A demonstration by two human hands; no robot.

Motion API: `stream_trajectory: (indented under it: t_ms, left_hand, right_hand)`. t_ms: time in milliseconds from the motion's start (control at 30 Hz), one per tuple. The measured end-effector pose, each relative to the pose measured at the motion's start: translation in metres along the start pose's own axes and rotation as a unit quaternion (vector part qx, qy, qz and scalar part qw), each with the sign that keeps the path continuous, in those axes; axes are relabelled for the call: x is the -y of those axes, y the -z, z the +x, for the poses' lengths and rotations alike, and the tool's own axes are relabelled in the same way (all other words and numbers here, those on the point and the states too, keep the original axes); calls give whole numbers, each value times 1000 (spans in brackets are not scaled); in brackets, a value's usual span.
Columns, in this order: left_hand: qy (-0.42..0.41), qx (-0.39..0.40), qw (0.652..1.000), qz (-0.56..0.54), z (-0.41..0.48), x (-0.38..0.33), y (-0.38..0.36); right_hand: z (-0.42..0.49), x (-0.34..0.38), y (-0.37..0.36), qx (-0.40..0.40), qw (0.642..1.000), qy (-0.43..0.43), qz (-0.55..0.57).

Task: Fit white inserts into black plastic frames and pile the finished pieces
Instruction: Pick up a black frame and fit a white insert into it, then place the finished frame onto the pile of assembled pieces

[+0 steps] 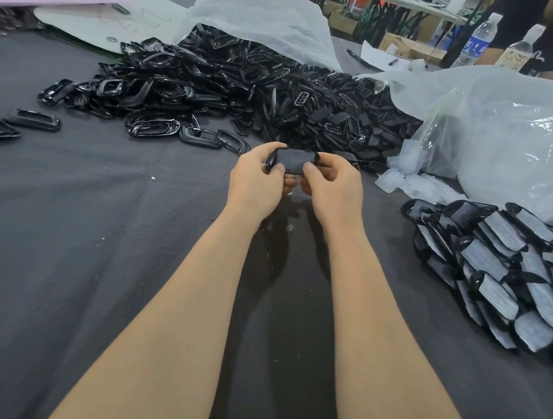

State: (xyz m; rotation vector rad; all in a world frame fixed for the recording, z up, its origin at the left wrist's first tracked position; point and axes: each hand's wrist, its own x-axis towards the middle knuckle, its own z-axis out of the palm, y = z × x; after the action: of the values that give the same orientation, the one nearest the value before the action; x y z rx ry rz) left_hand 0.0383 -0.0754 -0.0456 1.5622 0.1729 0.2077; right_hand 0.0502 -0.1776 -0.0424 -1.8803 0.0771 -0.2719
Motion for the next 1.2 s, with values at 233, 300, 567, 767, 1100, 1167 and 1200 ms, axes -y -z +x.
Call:
stream_trajectory:
  t_ms: [233,300,567,767,1100,1167,1200]
  left_hand:
    - [1,12,1000,19,-2,-2,-1]
    - [-5,14,1000,26,-2,-2,-1]
    - [-15,8,999,45,-3,-2,-1]
    - [-25,-3,1000,1,-9,-13,-8]
    - [-120,90,984,101,-36,-56,-135]
    - [-137,114,976,123,-49,-57,-166]
    - [-145,123,971,142,-54,-56,-179]
  right_hand:
    - [0,0,1,-9,1000,-1,-5]
    - [0,0,1,-9,1000,-3,-6]
    - [-3,2,0,-15,999,10,-28]
    - [-7,12,12,-51,997,50,-13]
    - [-8,9,143,-280,952,57,-108]
    - [-11,2,172,-320,937,29,-139]
    - [-13,-3,183,-330,931,12,-155]
